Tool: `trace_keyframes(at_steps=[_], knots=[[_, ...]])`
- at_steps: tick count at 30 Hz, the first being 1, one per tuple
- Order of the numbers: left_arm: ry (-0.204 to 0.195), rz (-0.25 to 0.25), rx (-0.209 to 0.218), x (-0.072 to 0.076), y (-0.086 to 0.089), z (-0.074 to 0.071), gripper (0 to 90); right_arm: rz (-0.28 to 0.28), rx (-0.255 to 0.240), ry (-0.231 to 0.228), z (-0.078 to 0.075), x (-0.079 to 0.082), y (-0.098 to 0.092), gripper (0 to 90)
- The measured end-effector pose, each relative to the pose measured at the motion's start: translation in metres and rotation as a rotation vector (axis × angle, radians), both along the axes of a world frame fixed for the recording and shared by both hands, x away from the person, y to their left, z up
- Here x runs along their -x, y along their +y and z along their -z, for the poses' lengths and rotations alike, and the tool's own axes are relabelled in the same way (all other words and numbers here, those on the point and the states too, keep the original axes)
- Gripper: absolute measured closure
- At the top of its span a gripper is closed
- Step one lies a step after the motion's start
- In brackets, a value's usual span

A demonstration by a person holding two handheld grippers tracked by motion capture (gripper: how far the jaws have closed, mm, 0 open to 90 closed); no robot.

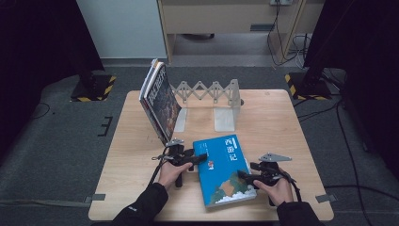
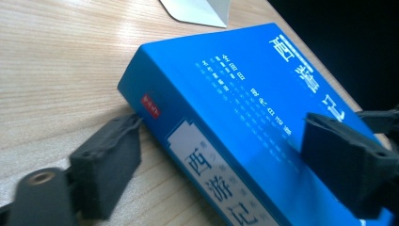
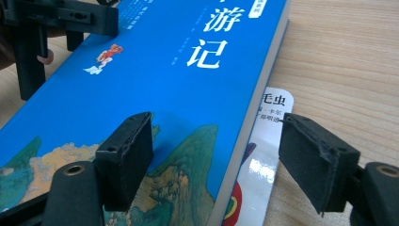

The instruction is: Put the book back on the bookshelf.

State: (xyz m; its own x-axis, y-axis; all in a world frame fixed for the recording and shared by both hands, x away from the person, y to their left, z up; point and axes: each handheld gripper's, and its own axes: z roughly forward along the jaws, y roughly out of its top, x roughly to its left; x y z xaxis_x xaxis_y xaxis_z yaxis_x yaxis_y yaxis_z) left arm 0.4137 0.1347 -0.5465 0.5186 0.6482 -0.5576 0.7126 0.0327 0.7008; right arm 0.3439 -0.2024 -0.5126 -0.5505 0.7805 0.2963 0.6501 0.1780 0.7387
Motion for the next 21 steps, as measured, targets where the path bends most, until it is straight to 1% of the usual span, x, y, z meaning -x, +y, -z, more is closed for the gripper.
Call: trace_keyframes(at_steps=[2,3,5,8,11,14,16,19,21], knots=[[0.016,0.008,0.019,0.001,0.001,0.001,18.3,-0.001,-0.003,0.001,0.0,0.0,0.0,27.5],[0.027,0.017,0.02,0.002,0.001,0.0,19.8,-0.002,-0.003,0.002,0.0,0.0,0.0,28.1],[0.036,0.029,0.012,0.004,0.0,-0.001,20.2,-0.005,-0.006,0.003,0.0,0.001,0.0,29.2],[0.034,0.033,0.012,0.003,-0.001,-0.001,19.9,-0.008,-0.012,0.004,0.0,0.0,0.0,29.9],[0.008,0.041,0.02,0.002,-0.003,0.001,18.6,-0.016,-0.023,0.005,0.002,0.0,0.002,30.0],[0.013,0.045,0.012,0.003,-0.004,0.0,18.4,-0.018,-0.023,0.004,0.001,0.0,0.003,30.0],[0.031,0.045,0.012,0.006,-0.004,-0.001,19.1,-0.018,-0.024,0.004,0.002,0.0,0.003,30.0],[0.057,0.072,0.001,0.009,-0.003,-0.004,19.7,-0.018,-0.028,0.008,0.001,-0.001,0.002,29.8],[0.073,0.095,-0.017,0.013,-0.004,-0.006,19.4,-0.017,-0.026,0.007,0.001,-0.001,0.002,29.8]])
